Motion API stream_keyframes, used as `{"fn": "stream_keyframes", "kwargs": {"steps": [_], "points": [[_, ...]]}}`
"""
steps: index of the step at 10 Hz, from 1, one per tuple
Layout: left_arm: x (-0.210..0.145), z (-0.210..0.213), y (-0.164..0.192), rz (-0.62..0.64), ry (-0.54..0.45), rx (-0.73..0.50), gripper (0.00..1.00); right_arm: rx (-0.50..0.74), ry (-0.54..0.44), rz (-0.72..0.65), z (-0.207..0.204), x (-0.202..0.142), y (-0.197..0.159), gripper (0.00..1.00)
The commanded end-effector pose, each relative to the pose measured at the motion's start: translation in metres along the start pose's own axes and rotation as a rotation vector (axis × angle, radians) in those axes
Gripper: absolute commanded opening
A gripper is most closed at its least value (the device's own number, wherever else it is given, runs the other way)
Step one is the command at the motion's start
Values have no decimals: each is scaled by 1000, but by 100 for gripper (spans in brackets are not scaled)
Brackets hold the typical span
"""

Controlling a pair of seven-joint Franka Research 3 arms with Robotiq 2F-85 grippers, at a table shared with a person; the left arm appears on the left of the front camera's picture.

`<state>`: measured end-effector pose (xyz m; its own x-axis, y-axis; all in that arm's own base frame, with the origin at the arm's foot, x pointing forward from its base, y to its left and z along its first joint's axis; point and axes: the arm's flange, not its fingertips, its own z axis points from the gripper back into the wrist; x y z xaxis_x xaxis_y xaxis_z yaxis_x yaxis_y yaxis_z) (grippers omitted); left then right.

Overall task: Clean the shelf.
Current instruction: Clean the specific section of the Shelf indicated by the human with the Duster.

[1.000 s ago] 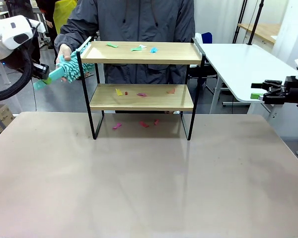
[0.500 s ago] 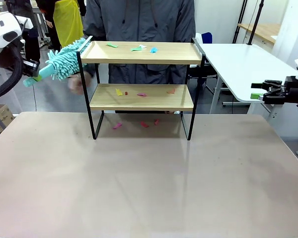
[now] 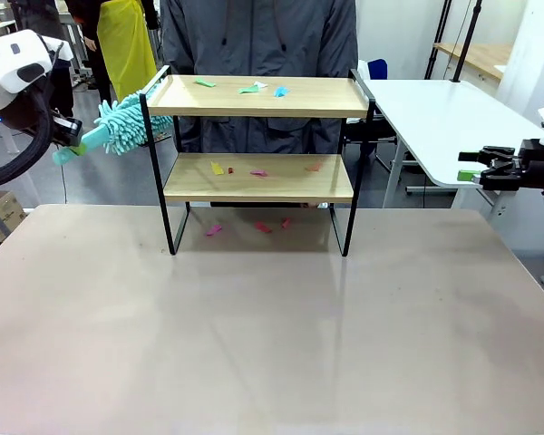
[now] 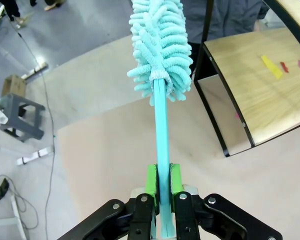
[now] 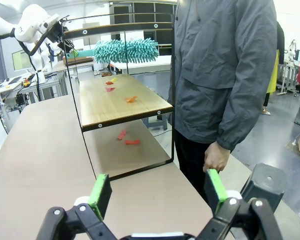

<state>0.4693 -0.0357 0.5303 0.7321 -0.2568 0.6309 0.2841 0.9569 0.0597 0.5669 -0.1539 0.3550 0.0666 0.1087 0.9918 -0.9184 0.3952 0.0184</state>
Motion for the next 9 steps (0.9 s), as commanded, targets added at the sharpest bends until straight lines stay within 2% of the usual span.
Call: {"fn": "stream_keyframes", "kwargs": {"steps": [1, 3, 4, 8, 9], "points": [[0, 0, 0, -1, 1, 0, 13, 2, -2, 4, -1, 2, 0, 100], [-24, 33, 39, 8, 8, 74, 13, 2, -2, 4, -1, 2, 0, 100], [-33, 48, 51, -54, 53, 83, 13, 2, -2, 4, -1, 2, 0, 100], [-66, 121, 76, -380, 239, 140, 13, 2, -2, 4, -1, 2, 0, 100], [-73, 150, 77, -537, 317, 172, 13, 2, -2, 4, -1, 2, 0, 100]]}}
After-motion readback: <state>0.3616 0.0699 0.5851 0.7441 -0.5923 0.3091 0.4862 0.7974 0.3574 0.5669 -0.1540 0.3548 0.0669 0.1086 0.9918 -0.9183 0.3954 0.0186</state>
